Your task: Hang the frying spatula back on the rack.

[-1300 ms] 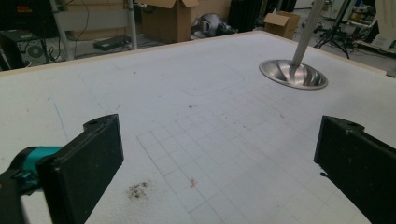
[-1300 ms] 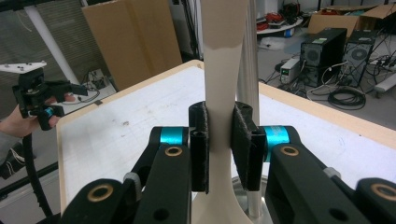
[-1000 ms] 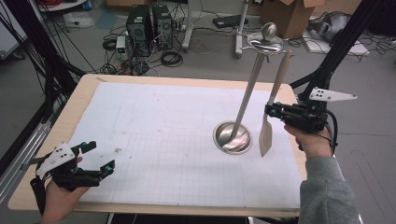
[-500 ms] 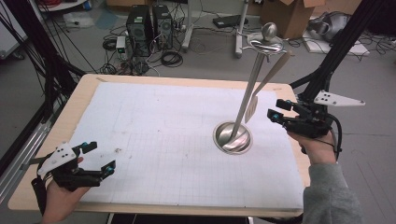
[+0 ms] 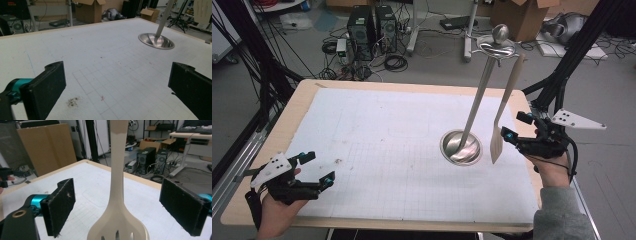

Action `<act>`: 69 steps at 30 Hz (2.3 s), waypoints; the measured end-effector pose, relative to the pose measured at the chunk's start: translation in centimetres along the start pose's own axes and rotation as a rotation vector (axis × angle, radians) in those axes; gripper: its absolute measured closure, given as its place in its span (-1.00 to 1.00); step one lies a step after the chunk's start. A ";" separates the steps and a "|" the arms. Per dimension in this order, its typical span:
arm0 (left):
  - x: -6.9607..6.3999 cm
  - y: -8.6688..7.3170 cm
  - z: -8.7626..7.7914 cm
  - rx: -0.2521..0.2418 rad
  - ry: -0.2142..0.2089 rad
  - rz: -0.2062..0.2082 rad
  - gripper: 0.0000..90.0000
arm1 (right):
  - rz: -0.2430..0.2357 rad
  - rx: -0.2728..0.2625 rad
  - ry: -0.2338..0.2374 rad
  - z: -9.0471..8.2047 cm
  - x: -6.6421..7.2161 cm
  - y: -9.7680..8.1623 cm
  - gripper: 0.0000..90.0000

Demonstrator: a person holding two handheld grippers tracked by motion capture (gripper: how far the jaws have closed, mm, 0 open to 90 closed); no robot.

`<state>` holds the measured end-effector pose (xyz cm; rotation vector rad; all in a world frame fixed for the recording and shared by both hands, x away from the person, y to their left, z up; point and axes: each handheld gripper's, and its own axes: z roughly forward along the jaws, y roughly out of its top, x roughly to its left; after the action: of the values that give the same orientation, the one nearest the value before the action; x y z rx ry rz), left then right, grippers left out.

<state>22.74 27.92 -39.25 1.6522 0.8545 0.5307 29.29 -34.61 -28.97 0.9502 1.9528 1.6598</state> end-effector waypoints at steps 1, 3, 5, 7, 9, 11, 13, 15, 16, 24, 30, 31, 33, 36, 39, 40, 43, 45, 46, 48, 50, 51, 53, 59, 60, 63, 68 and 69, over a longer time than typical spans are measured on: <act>0.0 0.0 0.0 0.001 0.001 0.001 -0.96 | -0.003 -0.004 -0.004 -0.1 0.0 -0.2 -0.73; 0.0 0.0 0.0 0.002 0.001 0.003 -0.96 | -0.007 -0.013 -0.015 -0.3 0.1 -0.5 -0.73; 0.0 0.0 0.0 0.003 0.000 -0.001 -0.96 | -0.017 -0.018 -0.032 -0.6 0.3 -0.9 -0.73; 0.0 -0.1 0.1 0.003 -0.001 -0.002 -0.96 | -0.018 -0.018 -0.048 -0.9 0.4 -1.3 -0.73; 0.0 -0.1 0.0 0.003 0.000 -0.004 -0.96 | -0.019 -0.020 -0.045 -1.1 0.5 -1.6 -0.73; 0.1 -0.1 0.0 0.000 0.002 -0.009 -0.96 | -0.024 -0.025 -0.050 -1.3 0.6 -2.2 -0.73; 0.2 -0.1 0.0 -0.001 0.003 -0.012 -0.96 | -0.018 -0.029 -0.053 -1.4 0.8 -2.8 -0.73; 0.3 -0.2 -0.1 -0.003 0.008 -0.018 -0.96 | -0.006 -0.041 -0.053 -1.5 0.9 -3.6 -0.73; 0.3 -0.2 -0.1 -0.004 0.011 -0.020 -0.96 | 0.005 -0.045 -0.052 -1.5 0.9 -3.9 -0.73; 0.4 -0.2 -0.1 -0.007 0.017 -0.022 -0.96 | 0.013 -0.038 -0.123 -1.9 1.4 -6.0 -0.73; 0.4 -0.2 -0.2 -0.008 0.018 -0.021 -0.96 | 0.020 -0.052 -0.134 -2.0 2.1 -7.6 -0.73; 0.4 -0.2 -0.2 -0.011 0.019 -0.022 -0.96 | 0.017 -0.050 -0.146 -2.0 2.2 -7.9 -0.73; 0.4 -0.2 -0.3 -0.013 0.019 -0.023 -0.96 | 0.016 -0.047 -0.159 -2.1 2.5 -8.3 -0.73; 0.4 -0.2 -0.3 -0.016 0.019 -0.027 -0.96 | 0.009 -0.051 -0.175 -2.4 2.6 -8.7 -0.73; 0.5 -0.2 -0.3 -0.017 0.012 -0.033 -0.96 | 0.012 -0.066 -0.179 -2.7 2.8 -8.9 -0.73; 0.4 -0.3 -0.3 -0.017 0.013 -0.032 -0.96 | 0.013 -0.067 -0.181 -2.8 2.9 -9.0 -0.73; 0.5 -0.3 -0.3 -0.019 0.014 -0.034 -0.96 | 0.008 -0.068 -0.181 -2.9 3.0 -9.4 -0.73; 0.5 -0.3 -0.3 -0.021 0.017 -0.034 -0.96 | 0.012 -0.074 -0.184 -3.0 3.1 -9.7 -0.73; 0.5 -0.3 -0.3 -0.020 0.017 -0.034 -0.96 | 0.016 -0.074 -0.183 -3.0 3.1 -9.8 -0.73; 0.5 -0.3 -0.3 -0.021 0.016 -0.034 -0.96 | 0.017 -0.079 -0.189 -3.0 3.2 -10.2 -0.73; 0.5 -0.3 -0.3 -0.019 0.013 -0.035 -0.96 | 0.020 -0.084 -0.202 -3.1 3.3 -10.6 -0.73; 0.5 -0.3 -0.3 -0.016 0.013 -0.036 -0.96 | 0.016 -0.090 -0.206 -3.2 3.2 -10.8 -0.73; 0.6 -0.4 -0.2 -0.012 0.011 -0.036 -0.96 | 0.015 -0.108 -0.208 -3.3 3.3 -11.3 -0.73; 0.5 -0.4 -0.1 -0.015 0.004 -0.041 -0.96 | 0.033 -0.125 -0.193 -3.5 3.2 -12.5 -0.73; 0.5 -0.5 -0.1 -0.016 0.002 -0.046 -0.96 | 0.036 -0.126 -0.192 -3.5 3.2 -12.7 -0.73; 0.6 -0.6 0.0 -0.019 0.002 -0.055 -0.96 | 0.038 -0.126 -0.184 -3.6 3.1 -13.1 -0.73; 0.7 -0.7 0.1 -0.014 0.003 -0.055 -0.96 | 0.036 -0.120 -0.175 -3.8 2.9 -13.6 -0.73; 0.7 -0.7 0.1 -0.013 0.006 -0.054 -0.96 | 0.036 -0.124 -0.176 -3.8 2.8 -13.8 -0.73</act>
<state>23.07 28.44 -40.07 1.6125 0.8958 0.5035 21.53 -36.08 -41.17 1.0509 1.7073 1.6363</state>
